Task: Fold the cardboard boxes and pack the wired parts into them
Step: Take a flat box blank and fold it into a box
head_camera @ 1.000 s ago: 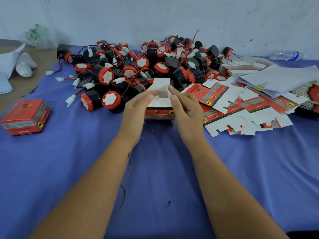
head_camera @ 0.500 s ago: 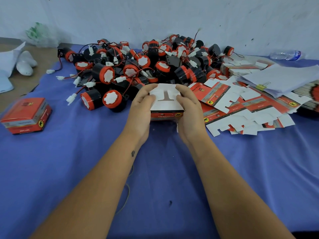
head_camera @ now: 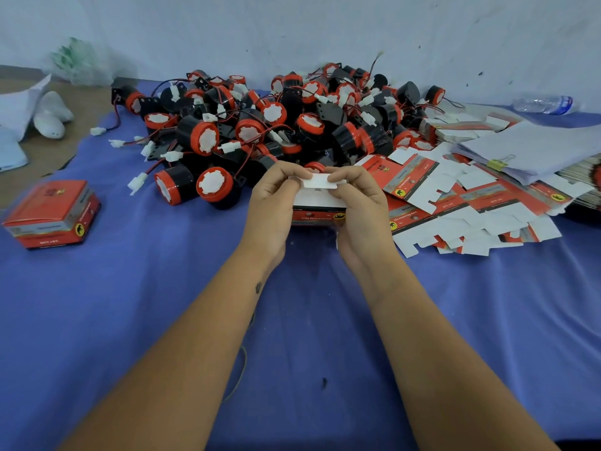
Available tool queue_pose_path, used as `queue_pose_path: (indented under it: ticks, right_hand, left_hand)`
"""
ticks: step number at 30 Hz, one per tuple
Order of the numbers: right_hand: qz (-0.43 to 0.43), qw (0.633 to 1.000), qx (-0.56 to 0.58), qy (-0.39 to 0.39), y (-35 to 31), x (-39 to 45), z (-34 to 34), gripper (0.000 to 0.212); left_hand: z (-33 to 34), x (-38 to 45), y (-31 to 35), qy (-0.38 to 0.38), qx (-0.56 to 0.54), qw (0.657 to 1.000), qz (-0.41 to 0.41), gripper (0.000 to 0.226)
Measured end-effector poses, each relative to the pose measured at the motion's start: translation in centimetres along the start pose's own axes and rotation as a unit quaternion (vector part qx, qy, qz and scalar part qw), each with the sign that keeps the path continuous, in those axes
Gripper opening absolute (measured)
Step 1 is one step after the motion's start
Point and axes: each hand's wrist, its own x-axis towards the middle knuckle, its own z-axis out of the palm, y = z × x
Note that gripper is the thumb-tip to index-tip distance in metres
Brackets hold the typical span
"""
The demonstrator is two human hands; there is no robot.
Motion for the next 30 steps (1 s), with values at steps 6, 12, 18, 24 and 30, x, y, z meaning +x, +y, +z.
queue_pose_path:
  ticks: [6,12,18,24,30]
  right_hand:
    - [0.036,0.999,-0.011,-0.014,0.0,0.2,-0.2,0.024]
    - [0.022,0.999,-0.047,-0.002,0.2,0.2,-0.2,0.025]
    - [0.016,0.994,-0.104,0.008,0.0,0.0,0.0,0.042]
    - [-0.004,0.994,-0.109,0.031,0.1,-0.4,0.1,0.044]
    - [-0.021,0.994,-0.109,0.024,0.3,-0.4,0.0,0.038]
  left_hand:
    - [-0.7,0.2,-0.1,-0.016,-0.044,0.998,-0.040,0.031]
    - [-1.3,0.9,0.1,-0.020,0.016,0.997,-0.080,0.026]
    - [-1.3,0.7,0.5,-0.001,0.059,0.993,-0.100,0.024]
    - [-0.8,0.2,0.5,0.017,0.091,0.994,-0.060,0.028]
    - [-0.8,0.2,0.7,0.020,0.082,0.995,-0.053,0.027]
